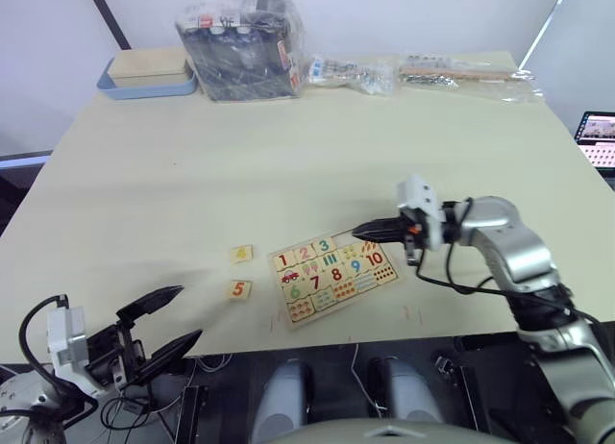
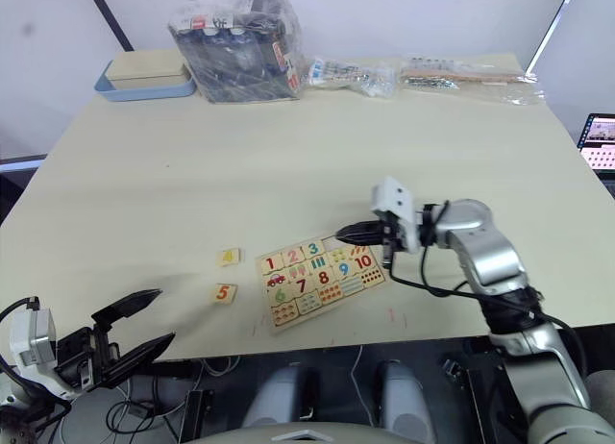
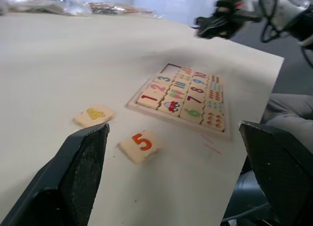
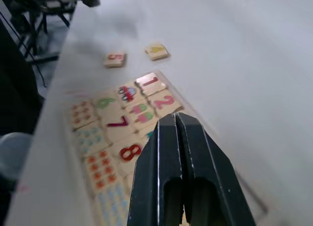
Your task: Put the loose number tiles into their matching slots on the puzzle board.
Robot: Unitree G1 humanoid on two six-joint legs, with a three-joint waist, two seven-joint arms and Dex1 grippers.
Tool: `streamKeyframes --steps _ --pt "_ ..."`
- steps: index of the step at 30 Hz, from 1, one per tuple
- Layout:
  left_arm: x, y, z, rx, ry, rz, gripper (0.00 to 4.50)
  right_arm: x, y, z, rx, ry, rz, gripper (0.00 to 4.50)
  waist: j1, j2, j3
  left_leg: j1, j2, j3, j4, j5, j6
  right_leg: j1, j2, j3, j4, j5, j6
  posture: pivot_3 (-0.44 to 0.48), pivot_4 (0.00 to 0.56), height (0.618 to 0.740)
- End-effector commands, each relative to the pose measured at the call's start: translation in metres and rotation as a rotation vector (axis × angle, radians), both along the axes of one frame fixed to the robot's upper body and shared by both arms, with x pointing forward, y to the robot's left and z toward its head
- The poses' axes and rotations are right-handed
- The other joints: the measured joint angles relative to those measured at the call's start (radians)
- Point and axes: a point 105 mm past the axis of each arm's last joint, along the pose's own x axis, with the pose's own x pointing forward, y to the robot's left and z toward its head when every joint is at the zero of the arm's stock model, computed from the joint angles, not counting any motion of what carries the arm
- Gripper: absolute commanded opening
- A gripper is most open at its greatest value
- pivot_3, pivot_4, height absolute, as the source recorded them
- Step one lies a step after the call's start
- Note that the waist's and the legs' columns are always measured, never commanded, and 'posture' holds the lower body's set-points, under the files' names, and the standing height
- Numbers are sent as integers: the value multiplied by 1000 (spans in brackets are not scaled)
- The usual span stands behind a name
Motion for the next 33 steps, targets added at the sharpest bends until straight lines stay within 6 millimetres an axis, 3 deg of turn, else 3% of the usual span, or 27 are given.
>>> streamKeyframes --steps 1,2,3,4,7,11,18,23,28,33 --pt "1 0 6 20 -13 -1 4500 -10 -18 10 34 -48 1 26 2 0 0 0 0 0 0 0 0 0 0 0 0 0 0 0 150 740" --pt "1 0 5 21 -9 2 4500 -11 -25 8 27 -46 -19 26 3 0 0 0 0 0 0 0 0 0 0 0 0 0 0 0 150 740" --pt "1 1 5 23 -5 5 4500 -12 -32 7 43 -36 -44 556 3 0 0 0 0 0 0 0 0 0 0 0 0 0 0 0 150 740" --pt "1 1 5 25 1 8 4500 -12 -40 10 78 -28 -79 761 4 0 0 0 0 0 0 0 0 0 0 0 0 0 0 0 150 740" --pt "1 3 4 35 15 15 4500 -20 -66 8 109 -41 -160 2171 8 0 0 0 0 0 0 0 0 0 0 0 0 0 0 0 150 740" --pt "2 8 2 51 31 28 4500 -36 -96 2 108 -40 -253 4370 13 0 0 0 0 0 0 0 0 0 0 0 -1 0 0 0 150 740" --pt "1 16 -2 64 54 44 4500 -53 -129 -3 95 -37 -350 4446 13 0 0 1 1 0 0 0 0 0 1 1 0 -2 4 0 150 740" --pt "4 18 -1 74 58 50 4500 -58 -139 -6 88 -35 -363 4446 14 0 0 1 1 1 0 0 0 0 0 1 0 -2 3 0 150 740" --pt "14 11 11 120 29 45 4500 -57 -135 0 102 -43 -323 4446 19 0 0 1 1 0 0 0 0 0 0 1 0 -1 2 0 150 740" --pt "34 10 28 228 5 71 4500 -57 -112 15 132 -76 -222 4446 27 0 0 1 1 0 0 0 0 0 1 1 0 0 1 0 150 740"
